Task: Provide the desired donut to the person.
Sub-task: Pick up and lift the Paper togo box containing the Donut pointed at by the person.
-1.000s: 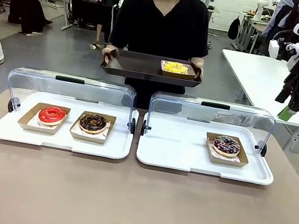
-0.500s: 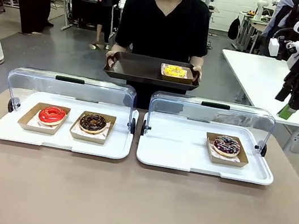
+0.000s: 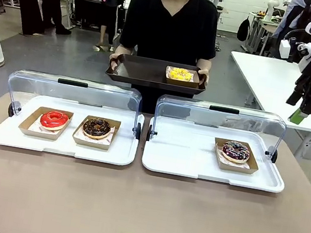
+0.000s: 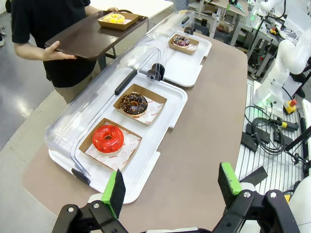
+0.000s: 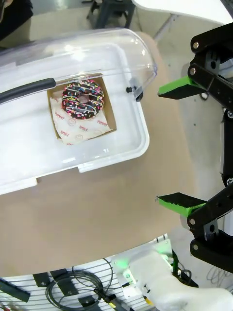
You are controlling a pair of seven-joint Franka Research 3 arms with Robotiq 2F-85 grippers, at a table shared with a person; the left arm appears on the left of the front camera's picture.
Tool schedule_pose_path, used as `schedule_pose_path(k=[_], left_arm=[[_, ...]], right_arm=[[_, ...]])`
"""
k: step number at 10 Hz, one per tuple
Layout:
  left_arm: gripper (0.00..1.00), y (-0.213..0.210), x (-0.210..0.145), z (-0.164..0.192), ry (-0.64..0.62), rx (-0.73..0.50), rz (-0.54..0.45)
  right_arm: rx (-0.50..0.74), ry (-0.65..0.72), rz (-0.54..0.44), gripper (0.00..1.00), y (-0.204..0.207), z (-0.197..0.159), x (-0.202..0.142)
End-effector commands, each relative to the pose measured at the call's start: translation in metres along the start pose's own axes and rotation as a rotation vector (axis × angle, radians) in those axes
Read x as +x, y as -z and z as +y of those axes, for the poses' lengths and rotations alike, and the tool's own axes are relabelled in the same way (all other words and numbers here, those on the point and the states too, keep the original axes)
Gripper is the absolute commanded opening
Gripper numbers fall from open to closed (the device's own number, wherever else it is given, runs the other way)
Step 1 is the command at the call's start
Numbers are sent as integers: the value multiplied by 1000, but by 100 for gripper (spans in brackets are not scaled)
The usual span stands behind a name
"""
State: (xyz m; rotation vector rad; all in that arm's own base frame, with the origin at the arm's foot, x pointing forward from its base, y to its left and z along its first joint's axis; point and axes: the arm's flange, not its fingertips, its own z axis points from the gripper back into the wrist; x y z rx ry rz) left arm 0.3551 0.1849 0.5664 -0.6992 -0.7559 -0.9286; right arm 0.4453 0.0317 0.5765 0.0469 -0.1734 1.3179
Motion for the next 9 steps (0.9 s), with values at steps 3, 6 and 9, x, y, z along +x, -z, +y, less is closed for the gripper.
schedule_pose_path(k=[3, 6, 9], left_arm=[[100, 0, 1, -1, 4, -3, -14], [100, 0, 1, -1, 4, -3, -14], [100, 0, 1, -1, 4, -3, -14]], right_arm=[[0, 0, 0, 100, 0, 0, 0], [99, 150, -384, 100, -33, -25, -74], [228, 180, -706, 100, -61, -44, -152]])
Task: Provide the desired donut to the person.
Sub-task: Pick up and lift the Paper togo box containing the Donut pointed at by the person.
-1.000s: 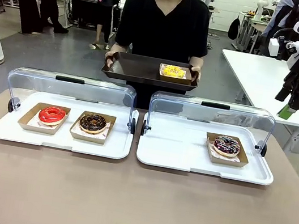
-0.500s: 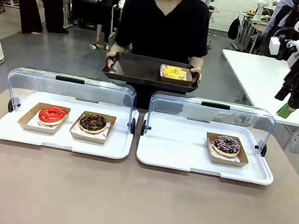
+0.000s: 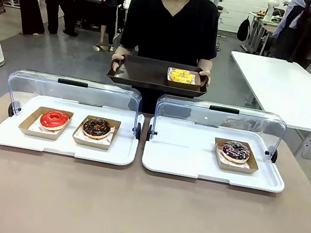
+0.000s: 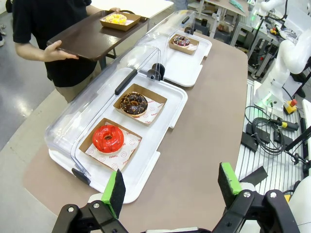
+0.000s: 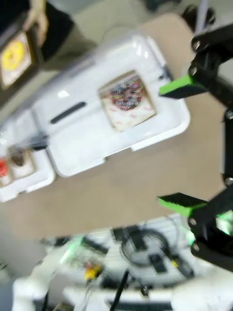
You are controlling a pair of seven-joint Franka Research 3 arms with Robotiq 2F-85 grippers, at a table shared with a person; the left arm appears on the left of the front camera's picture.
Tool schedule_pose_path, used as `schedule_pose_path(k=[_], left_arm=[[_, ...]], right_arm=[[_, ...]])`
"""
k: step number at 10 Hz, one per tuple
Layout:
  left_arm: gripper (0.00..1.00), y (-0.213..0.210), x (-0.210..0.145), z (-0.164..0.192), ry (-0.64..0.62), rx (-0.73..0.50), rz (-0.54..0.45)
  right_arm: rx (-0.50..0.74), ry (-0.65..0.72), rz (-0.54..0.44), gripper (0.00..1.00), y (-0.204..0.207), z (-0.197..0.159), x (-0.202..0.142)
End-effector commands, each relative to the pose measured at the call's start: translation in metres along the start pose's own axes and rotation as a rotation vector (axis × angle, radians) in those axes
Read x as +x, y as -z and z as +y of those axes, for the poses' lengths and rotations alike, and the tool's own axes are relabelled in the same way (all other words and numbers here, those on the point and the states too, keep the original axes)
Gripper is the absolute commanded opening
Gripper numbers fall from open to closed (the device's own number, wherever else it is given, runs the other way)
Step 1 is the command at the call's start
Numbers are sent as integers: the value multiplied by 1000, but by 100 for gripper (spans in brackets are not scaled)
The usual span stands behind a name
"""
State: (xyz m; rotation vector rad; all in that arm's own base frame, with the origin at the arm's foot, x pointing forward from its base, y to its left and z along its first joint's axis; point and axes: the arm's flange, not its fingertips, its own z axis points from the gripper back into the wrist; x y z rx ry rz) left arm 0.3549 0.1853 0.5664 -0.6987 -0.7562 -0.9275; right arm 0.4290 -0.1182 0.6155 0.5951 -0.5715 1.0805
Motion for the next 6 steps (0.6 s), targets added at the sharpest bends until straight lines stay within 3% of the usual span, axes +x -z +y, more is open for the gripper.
schedule_pose_path(k=[1, 3, 6], left_arm=[[100, 0, 1, -1, 5, -4, -14], [100, 0, 1, -1, 5, -4, -14], [100, 0, 1, -1, 5, -4, -14]], right_arm=[[133, -37, -169, 100, -28, -28, -17], [167, -168, -283, 100, -63, -31, -43], [137, -255, -256, 100, -71, -45, -73]])
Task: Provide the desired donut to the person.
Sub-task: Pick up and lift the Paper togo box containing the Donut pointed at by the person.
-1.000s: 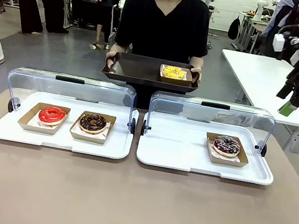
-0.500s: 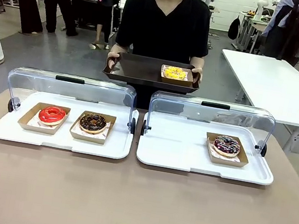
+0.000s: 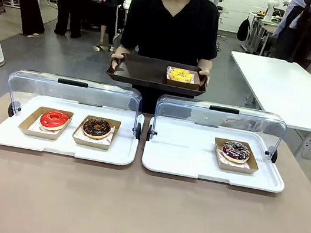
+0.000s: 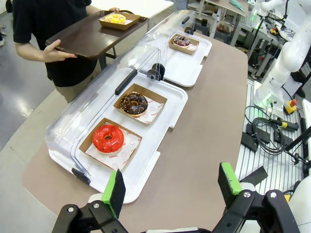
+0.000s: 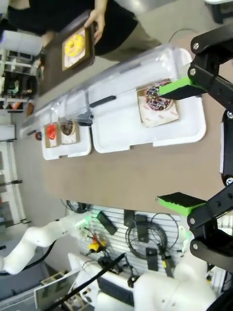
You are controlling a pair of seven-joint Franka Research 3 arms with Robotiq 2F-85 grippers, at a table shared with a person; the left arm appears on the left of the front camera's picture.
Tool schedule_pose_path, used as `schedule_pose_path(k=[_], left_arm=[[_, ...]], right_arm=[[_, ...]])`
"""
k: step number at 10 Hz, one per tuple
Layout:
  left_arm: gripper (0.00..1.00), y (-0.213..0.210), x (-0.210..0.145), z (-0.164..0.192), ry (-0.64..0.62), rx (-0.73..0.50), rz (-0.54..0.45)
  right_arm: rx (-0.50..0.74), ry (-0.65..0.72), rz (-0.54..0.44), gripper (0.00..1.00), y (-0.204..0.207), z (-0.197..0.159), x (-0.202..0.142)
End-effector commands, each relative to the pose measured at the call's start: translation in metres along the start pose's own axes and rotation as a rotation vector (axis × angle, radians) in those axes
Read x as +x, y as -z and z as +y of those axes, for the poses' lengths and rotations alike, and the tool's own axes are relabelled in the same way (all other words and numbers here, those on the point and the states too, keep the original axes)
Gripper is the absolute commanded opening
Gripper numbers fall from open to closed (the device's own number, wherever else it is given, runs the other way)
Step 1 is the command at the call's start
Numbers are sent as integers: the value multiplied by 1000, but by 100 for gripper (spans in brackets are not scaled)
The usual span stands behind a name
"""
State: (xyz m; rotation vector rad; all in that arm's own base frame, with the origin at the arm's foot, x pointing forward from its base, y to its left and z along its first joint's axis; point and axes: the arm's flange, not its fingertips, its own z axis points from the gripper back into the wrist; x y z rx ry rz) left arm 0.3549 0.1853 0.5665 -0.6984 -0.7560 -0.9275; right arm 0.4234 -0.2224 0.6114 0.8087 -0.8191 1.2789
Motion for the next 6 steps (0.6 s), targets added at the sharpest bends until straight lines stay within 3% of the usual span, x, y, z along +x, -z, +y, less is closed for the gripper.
schedule_pose_path(k=[1, 6], left_arm=[[100, 0, 1, -1, 5, -4, -14], [100, 0, 1, -1, 5, -4, -14]], right_arm=[[-61, -12, 44, 100, -5, -17, -17], [-40, -22, 123, 100, 6, -30, -35]])
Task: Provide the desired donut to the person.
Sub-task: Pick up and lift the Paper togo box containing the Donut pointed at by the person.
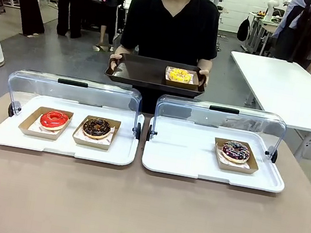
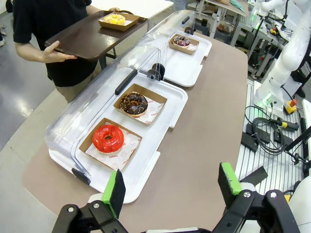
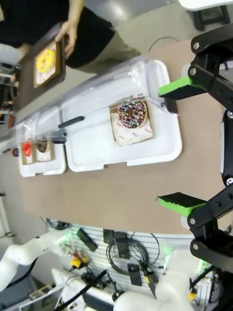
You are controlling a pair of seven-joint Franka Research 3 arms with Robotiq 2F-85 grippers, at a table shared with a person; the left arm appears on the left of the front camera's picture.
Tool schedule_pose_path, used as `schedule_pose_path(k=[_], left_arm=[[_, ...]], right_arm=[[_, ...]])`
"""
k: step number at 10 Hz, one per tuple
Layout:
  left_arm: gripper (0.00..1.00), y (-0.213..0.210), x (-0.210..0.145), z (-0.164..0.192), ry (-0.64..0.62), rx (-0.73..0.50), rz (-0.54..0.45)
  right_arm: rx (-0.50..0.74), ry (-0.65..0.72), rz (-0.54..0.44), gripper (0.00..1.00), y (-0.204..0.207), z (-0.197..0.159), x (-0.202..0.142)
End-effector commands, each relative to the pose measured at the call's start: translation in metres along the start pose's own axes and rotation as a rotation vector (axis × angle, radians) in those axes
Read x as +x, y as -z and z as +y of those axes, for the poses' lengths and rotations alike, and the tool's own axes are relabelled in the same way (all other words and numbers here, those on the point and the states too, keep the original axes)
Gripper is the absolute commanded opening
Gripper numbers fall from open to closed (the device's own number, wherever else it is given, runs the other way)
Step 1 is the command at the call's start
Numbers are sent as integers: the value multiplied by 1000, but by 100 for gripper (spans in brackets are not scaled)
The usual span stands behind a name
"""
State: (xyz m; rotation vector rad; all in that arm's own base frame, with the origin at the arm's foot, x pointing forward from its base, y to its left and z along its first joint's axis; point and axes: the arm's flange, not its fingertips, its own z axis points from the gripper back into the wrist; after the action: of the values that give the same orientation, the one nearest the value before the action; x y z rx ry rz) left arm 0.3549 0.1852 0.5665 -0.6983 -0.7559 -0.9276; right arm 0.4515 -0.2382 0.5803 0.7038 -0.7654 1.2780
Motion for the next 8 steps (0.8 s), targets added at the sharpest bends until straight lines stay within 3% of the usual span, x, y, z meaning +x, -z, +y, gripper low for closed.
schedule_pose_path(k=[1, 2, 8], left_arm=[[100, 0, 1, -1, 5, -4, -14], [100, 0, 1, -1, 5, -4, -14], [100, 0, 1, -1, 5, -4, -14]], right_arm=[[29, -49, 34, 100, 5, 4, 1], [0, 0, 0, 100, 0, 0, 0], [0, 0, 0, 100, 0, 0, 0]])
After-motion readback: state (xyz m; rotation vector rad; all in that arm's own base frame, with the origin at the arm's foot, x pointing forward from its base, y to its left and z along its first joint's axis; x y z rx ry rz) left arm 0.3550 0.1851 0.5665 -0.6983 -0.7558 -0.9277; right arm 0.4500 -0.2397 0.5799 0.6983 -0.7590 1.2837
